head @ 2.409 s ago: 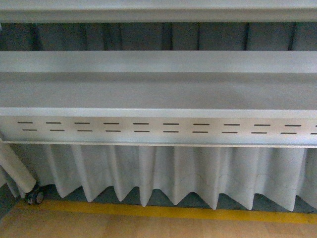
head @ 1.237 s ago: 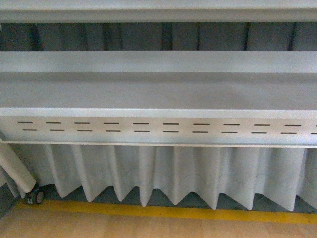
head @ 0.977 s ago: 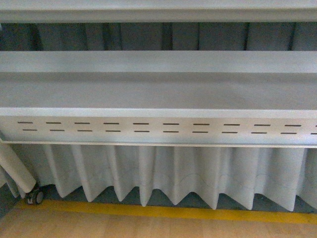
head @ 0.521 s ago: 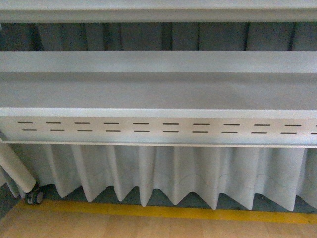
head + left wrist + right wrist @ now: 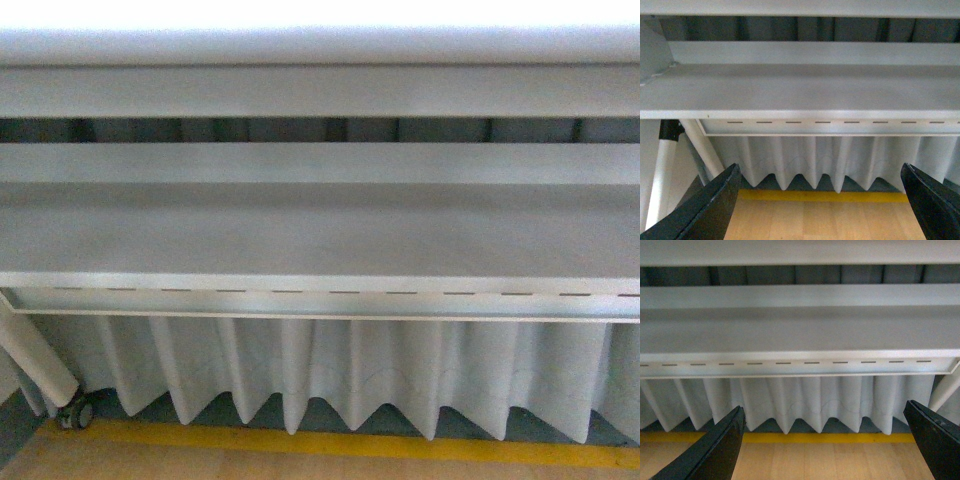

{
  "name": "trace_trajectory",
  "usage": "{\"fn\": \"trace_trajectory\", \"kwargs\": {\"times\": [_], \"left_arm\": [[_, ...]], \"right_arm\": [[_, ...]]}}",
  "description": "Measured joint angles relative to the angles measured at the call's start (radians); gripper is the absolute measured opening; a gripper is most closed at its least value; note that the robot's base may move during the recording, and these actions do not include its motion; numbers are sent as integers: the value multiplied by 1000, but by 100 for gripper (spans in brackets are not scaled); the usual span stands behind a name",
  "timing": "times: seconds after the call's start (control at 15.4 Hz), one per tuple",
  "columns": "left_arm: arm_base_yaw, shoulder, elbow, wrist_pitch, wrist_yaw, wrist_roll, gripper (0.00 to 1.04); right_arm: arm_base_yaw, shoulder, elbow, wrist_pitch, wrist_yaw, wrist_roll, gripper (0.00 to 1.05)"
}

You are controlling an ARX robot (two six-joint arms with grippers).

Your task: Wind up and store yellow beetle toy

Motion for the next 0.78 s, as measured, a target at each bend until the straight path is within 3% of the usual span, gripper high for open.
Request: {"fn": "trace_trajectory", "kwargs": {"times": [0.78], "left_arm": [[0, 0, 0, 1, -2, 0, 98]], "right_arm": [[0, 0, 0, 3, 0, 0, 98]]}}
